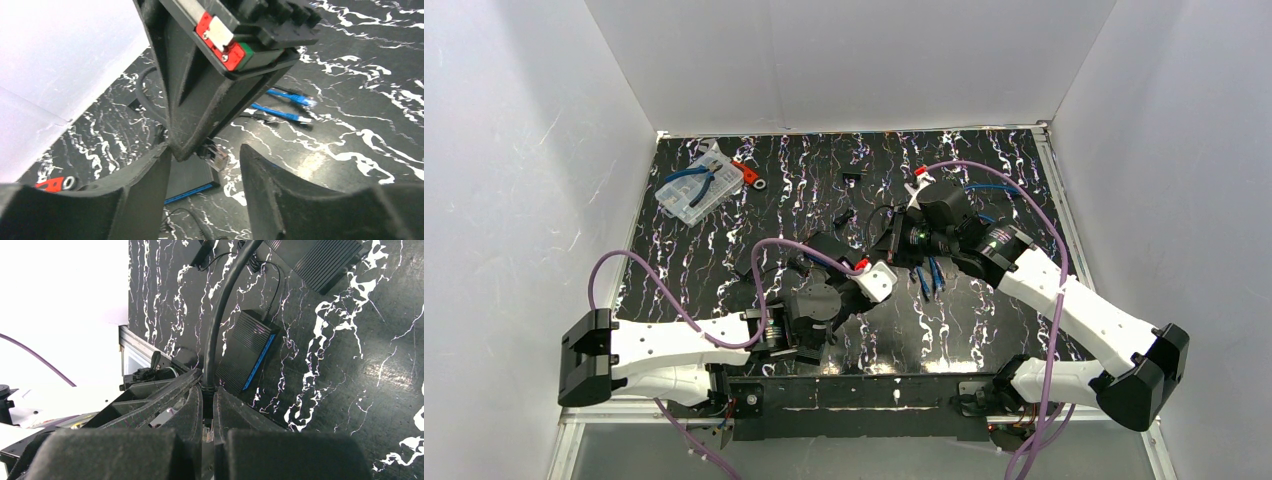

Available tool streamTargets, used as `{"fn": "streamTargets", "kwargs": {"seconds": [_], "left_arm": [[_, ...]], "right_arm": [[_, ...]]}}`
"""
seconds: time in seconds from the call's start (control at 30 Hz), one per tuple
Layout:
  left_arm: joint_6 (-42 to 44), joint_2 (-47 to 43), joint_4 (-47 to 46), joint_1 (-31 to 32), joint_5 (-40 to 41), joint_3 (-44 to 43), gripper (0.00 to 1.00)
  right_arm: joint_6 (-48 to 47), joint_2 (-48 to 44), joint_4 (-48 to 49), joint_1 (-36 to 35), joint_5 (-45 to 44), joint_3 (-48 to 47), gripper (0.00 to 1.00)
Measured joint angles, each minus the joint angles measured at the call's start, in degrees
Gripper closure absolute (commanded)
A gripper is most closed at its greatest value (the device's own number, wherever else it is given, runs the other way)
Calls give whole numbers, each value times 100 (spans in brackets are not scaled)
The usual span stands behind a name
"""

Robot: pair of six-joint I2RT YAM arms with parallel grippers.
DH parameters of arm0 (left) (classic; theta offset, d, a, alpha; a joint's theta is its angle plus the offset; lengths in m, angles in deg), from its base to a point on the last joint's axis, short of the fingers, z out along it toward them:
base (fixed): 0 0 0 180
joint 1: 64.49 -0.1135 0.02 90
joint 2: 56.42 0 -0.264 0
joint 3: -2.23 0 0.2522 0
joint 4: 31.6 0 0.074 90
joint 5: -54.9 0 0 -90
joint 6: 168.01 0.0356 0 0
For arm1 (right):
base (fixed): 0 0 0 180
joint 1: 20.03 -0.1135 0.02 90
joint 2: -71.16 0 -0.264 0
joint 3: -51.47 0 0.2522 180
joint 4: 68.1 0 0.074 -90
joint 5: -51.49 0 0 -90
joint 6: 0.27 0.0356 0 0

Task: Insert the plug into the switch port
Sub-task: Pick up the connector from the center of the board.

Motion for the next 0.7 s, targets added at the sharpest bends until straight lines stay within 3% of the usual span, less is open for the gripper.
{"fn": "streamTargets", "kwargs": {"seconds": [0.37, 0.63, 0.7], "left_arm": [[225, 39, -118, -4, 190, 63, 99], [223, 63, -140, 4, 216, 66, 100], [227, 63, -138, 4, 223, 66, 100]], "right_arm": [[192, 7, 48, 83, -70, -15, 99], [212, 24, 59, 87, -90, -15, 99], [212, 28, 66, 87, -90, -15, 92]]}}
